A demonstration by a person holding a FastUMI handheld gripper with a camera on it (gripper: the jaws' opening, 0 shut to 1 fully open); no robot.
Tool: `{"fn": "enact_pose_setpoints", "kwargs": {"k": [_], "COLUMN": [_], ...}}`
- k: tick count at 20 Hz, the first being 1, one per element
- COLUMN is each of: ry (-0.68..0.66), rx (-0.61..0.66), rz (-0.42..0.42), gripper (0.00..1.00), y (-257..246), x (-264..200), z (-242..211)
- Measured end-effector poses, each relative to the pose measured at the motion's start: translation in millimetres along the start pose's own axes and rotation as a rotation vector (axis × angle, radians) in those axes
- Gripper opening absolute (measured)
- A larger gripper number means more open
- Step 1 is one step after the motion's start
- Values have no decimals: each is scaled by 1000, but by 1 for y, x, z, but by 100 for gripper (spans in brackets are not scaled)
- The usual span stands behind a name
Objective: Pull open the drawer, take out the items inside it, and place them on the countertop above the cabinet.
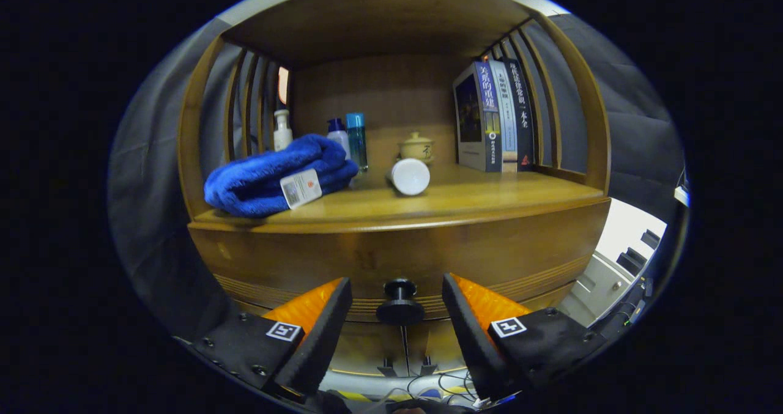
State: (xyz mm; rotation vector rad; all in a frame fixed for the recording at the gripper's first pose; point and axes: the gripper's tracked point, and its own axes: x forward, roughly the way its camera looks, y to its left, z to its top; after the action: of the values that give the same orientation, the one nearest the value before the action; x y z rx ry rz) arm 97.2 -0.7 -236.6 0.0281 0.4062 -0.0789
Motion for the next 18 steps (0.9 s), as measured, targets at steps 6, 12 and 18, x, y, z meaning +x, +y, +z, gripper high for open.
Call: {"fn": "enact_pose_setpoints", "kwargs": {"k": [6, 12, 18], "ry": [-194, -275, -329], "rx": [-53, -123, -72], "rz": [-52, -36, -17], "gripper": [96, 96, 98], "y": [-37, -35, -44], "x": [-65, -112, -134], "z": [99, 117, 110]}}
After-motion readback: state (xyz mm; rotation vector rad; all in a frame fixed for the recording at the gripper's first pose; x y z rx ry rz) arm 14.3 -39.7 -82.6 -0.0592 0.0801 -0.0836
